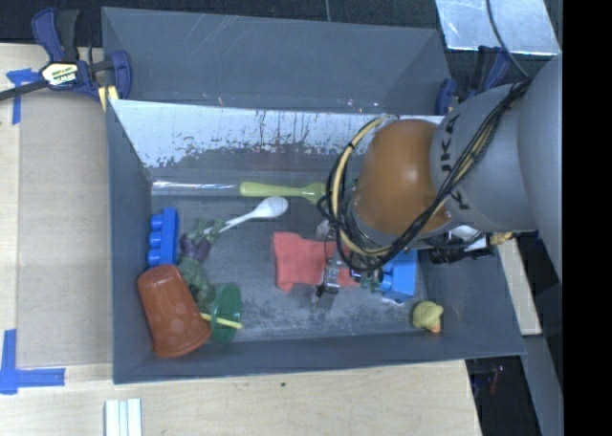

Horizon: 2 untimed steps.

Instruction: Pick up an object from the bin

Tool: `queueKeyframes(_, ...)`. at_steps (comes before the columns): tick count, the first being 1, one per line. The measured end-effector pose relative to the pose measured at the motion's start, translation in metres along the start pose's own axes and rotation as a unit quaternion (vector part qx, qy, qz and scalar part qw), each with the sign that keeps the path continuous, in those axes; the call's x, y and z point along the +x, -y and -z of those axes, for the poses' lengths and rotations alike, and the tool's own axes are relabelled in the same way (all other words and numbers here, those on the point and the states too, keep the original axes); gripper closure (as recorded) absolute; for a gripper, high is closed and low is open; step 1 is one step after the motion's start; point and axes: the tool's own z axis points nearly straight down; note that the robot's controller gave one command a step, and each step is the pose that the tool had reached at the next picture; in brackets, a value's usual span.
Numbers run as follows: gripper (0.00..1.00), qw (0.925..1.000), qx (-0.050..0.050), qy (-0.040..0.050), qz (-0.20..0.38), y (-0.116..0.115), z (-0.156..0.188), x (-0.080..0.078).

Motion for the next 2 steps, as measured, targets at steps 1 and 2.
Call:
queueKeyframes(1,0.00,1.0000,-0.001,0.0042,0.007,0.0030,-0.0003,-0.0081)
queueKeyframes(2,1.00,1.0000,-0.001,0.0030,0.002,0.0011,0.0009,-0.0038)
